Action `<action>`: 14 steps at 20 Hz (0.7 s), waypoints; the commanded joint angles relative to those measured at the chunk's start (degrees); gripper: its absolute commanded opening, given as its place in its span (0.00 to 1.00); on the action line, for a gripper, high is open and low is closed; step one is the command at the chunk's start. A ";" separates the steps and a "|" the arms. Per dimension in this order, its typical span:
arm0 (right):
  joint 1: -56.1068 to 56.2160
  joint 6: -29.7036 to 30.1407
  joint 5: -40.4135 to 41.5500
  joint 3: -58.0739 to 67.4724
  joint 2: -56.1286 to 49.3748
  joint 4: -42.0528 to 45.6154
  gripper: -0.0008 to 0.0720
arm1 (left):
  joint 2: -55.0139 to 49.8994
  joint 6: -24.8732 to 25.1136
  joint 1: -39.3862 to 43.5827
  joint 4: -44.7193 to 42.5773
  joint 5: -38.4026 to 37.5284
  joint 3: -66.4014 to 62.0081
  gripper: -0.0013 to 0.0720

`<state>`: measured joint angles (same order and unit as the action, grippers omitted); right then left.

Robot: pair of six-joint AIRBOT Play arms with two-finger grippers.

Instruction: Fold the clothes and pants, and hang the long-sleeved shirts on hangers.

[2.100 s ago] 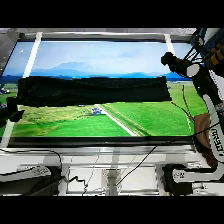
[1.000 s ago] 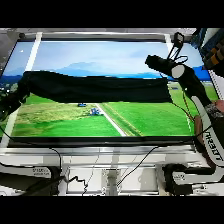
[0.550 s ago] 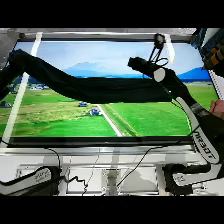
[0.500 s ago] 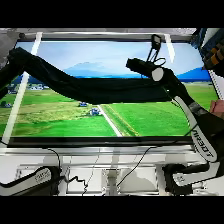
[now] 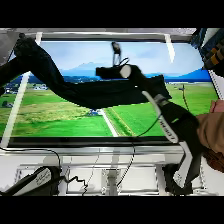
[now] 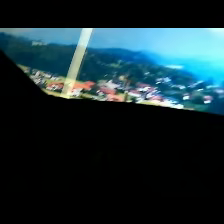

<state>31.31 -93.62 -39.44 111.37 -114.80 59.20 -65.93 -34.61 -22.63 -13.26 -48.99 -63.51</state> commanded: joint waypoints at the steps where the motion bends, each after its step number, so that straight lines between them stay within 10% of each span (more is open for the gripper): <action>1: 7.43 -0.28 0.68 5.95 -7.23 -4.48 0.04 | 0.44 0.57 1.07 -0.02 -2.71 -0.04 0.10; 14: 11.17 0.76 -10.23 5.95 -4.59 10.95 0.04 | -1.20 0.39 5.18 -0.26 -2.71 0.04 0.10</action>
<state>46.52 -92.99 -42.54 117.23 -122.21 64.49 -66.46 -34.17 -19.42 -13.19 -51.46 -63.51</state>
